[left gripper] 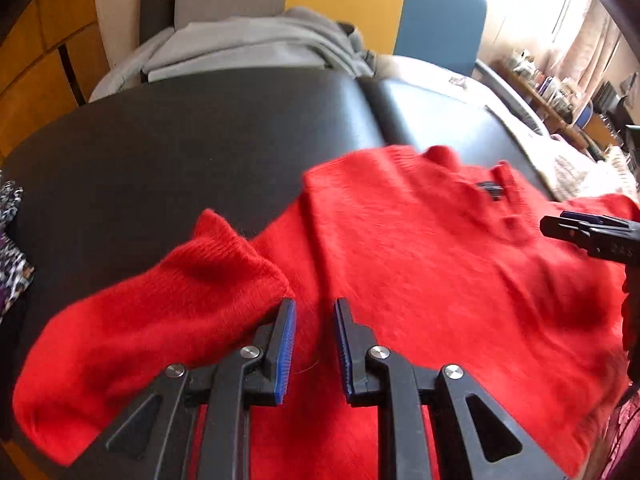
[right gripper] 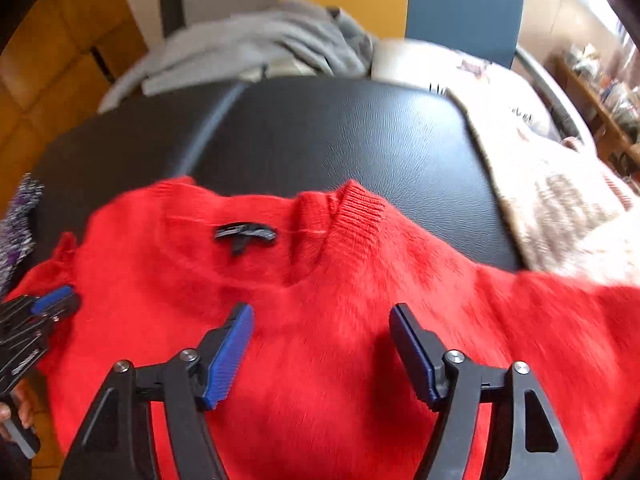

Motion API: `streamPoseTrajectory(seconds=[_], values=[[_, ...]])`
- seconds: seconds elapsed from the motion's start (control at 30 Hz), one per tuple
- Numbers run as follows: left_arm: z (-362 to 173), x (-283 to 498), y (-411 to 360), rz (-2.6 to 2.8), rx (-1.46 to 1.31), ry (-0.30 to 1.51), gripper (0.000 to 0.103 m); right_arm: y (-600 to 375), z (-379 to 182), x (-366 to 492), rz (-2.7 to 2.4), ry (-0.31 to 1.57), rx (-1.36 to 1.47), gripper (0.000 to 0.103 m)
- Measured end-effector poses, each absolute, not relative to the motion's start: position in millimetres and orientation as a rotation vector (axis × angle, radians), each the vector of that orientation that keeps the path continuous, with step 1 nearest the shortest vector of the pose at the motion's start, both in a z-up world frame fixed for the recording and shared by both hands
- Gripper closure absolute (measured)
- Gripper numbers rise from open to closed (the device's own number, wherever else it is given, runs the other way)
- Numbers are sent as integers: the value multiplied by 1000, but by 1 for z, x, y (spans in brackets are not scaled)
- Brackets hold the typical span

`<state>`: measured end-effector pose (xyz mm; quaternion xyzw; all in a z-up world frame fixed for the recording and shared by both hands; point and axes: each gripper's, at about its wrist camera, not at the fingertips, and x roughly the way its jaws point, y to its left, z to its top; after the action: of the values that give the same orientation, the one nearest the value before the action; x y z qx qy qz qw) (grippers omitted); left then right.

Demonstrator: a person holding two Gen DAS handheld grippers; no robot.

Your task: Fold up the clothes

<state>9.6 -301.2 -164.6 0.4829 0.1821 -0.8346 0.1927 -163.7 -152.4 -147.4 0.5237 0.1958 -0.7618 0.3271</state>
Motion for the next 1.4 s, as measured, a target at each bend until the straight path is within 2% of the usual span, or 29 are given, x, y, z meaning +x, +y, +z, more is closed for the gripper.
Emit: streamPoseTrajectory(seconds=[0.03, 0.07, 0.2, 0.47, 0.53, 0.6, 0.67, 0.83, 1.0, 1.07, 1.17, 1.4], values=[[-164, 8, -304, -2351, 1349, 494, 81, -158, -151, -166, -2002, 509, 1364, 32], [-164, 4, -308, -2355, 1345, 474, 81, -164, -154, -169, -2008, 505, 1357, 28], [-166, -17, -331, -2354, 1303, 384, 79, -191, -163, -181, -2036, 476, 1321, 26], [-158, -65, -416, -2276, 1296, 298, 76, -258, -164, -220, -2116, 385, 1232, 14], [-155, -72, -434, -2255, 1309, 332, 76, -273, -163, -229, -2119, 400, 1217, 14], [-143, -69, -445, -2229, 1290, 369, 82, -280, -158, -235, -2102, 398, 1223, 15], [-127, -54, -449, -2254, 1230, 412, 82, -263, -145, -228, -2086, 356, 1199, 25], [-108, 32, -411, -2354, 1183, 604, 82, -209, -112, -198, -2032, 247, 1131, 26], [-139, 115, -352, -2356, 1256, 837, 82, -105, -91, -108, -1981, 165, 1086, 25], [-154, 144, -322, -2359, 1310, 916, 82, -66, -92, -71, -1988, 202, 1112, 24], [-158, 161, -281, -2429, 1368, 924, 82, -21, -100, -25, -2003, 248, 1165, 25], [-163, 134, -217, -2561, 1476, 863, 82, 22, -128, 31, -2027, 275, 1250, 25]])
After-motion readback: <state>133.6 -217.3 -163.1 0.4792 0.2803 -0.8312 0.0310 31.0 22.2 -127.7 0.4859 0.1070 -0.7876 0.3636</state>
